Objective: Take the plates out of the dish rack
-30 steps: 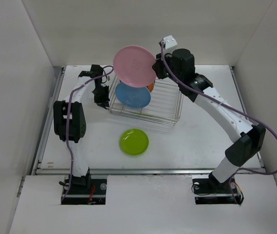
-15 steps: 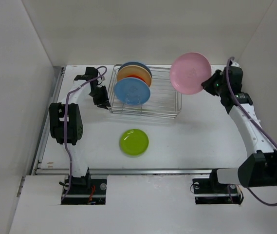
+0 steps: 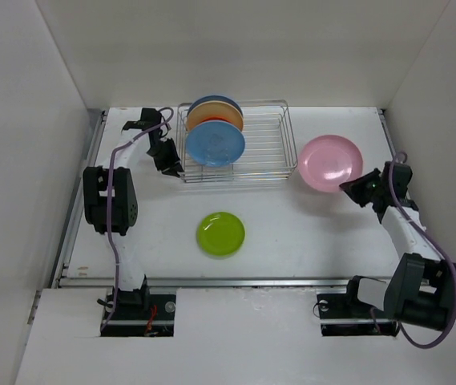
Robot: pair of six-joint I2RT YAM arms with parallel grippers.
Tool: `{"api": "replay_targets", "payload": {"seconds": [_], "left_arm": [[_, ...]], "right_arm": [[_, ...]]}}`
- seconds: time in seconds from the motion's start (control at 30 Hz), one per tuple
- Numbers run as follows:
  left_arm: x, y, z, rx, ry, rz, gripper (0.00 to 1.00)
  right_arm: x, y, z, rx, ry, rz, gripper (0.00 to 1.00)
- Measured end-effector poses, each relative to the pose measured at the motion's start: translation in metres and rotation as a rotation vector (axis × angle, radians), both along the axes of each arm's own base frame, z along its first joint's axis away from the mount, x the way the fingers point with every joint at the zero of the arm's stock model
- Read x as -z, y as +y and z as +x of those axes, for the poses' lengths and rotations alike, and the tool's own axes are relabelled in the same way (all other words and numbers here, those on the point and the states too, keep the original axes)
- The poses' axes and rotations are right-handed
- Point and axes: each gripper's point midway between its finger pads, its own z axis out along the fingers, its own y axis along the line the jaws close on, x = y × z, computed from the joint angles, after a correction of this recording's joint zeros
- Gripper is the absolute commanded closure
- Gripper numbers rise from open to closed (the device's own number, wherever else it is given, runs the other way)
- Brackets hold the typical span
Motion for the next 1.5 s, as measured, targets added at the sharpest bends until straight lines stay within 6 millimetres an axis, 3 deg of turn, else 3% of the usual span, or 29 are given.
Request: {"api": "replay_targets", "payload": {"seconds": [0.2, 0.37, 0.43, 0.57, 0.7, 0.73, 0.87, 1.0, 1.07, 1.1, 1.13, 1.17, 1.27, 1.5], "left_arm": [[0.000, 0.000, 0.003, 0.008, 0.002, 0.004, 1.00], [0.000, 0.000, 0.003, 0.021, 0.008, 0.011, 1.00], [0.000, 0.000, 0.004, 0.024, 0.008, 0.016, 1.00], [0.000, 0.001, 0.003, 0.028, 0.007, 0.025, 0.98], [0.000, 0.001, 0.004, 0.033, 0.005, 0.036, 0.92], [0.000, 0.001, 0.004, 0.034, 0.004, 0.038, 0.90], [0.000, 0.002, 0.004, 0.038, 0.003, 0.045, 0.85], [0.000, 0.002, 0.004, 0.050, -0.004, 0.052, 0.80], [-0.001, 0.003, 0.005, 0.066, -0.018, 0.071, 0.73], [-0.002, 0.004, 0.006, 0.072, -0.027, 0.083, 0.66], [-0.004, 0.005, 0.007, 0.083, -0.039, 0.095, 0.51], [-0.007, 0.006, 0.007, 0.097, -0.054, 0.112, 0.45], [-0.015, 0.006, 0.008, 0.136, -0.094, 0.144, 0.41], [-0.043, 0.009, 0.015, 0.199, -0.204, 0.235, 0.41]], "right_arm": [[0.041, -0.025, -0.038, 0.157, 0.078, 0.049, 1.00], [0.051, -0.033, -0.053, 0.218, 0.087, 0.063, 1.00], [0.056, -0.038, -0.055, 0.241, 0.103, 0.066, 0.93], [0.077, -0.043, -0.066, 0.282, 0.158, 0.079, 0.68], [0.096, -0.039, -0.077, 0.292, 0.226, 0.105, 0.65], [0.097, -0.039, -0.077, 0.294, 0.230, 0.107, 0.57], [0.096, -0.040, -0.077, 0.305, 0.230, 0.107, 0.40], [0.085, -0.043, -0.080, 0.327, 0.202, 0.084, 0.22], [0.074, -0.047, -0.082, 0.341, 0.170, 0.060, 0.13], [0.068, -0.048, -0.083, 0.348, 0.152, 0.047, 0.10], [0.061, -0.049, -0.084, 0.351, 0.129, 0.033, 0.07], [0.054, -0.050, -0.085, 0.355, 0.105, 0.018, 0.01], [0.027, -0.054, -0.084, 0.345, 0.020, -0.037, 0.01], [-0.049, -0.058, -0.073, 0.270, -0.170, -0.200, 0.01]]}}
